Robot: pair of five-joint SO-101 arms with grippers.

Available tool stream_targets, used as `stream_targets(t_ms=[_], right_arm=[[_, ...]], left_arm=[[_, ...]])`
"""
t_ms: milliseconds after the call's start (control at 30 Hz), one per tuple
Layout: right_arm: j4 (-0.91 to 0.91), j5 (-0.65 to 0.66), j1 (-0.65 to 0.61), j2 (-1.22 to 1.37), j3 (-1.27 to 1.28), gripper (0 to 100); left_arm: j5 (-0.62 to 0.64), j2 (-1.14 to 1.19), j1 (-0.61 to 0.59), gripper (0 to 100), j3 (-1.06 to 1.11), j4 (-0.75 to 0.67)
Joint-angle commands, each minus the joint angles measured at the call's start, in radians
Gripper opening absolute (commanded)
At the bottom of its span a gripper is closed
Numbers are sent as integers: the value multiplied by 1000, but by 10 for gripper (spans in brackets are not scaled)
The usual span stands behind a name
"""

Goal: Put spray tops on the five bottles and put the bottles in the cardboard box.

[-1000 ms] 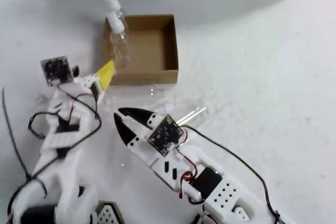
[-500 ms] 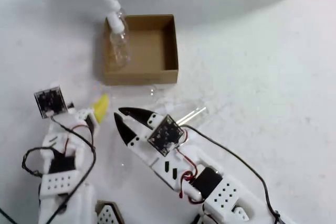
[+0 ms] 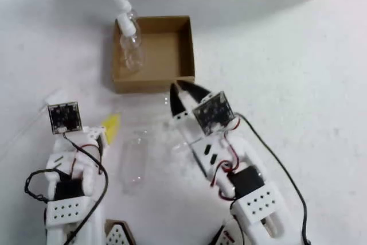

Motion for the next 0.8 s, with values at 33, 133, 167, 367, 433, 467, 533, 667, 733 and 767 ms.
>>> stream_targets(t_ms=[33, 133, 167, 367, 433, 467, 533, 667, 733, 767], right_arm=[[15, 18, 82, 171, -164, 16], [16, 18, 117, 338, -256, 16], [16, 18, 127, 398, -290, 20], [110, 17, 174, 730, -520, 22], [191, 5, 183, 814, -618, 22], [228, -18, 183, 855, -667, 22], [295, -46, 185, 931, -756, 22], [363, -51, 183, 1047, -888, 42], [375, -51, 189, 1095, -930, 91], [380, -48, 194, 1115, -948, 114]], left_arm=[[-23, -22, -10, 151, -2, 2], [-98, -22, -5, 64, -2, 2], [-118, -22, -5, 43, -2, 2], [-133, -22, -5, 25, -2, 2], [-137, -22, -5, 24, -2, 2], [-138, -22, -5, 24, -2, 2], [-138, -22, -5, 25, -2, 2], [-138, -22, -4, 26, -2, 2], [-140, -22, -4, 26, -2, 2], [-140, -22, -4, 26, -2, 2]])
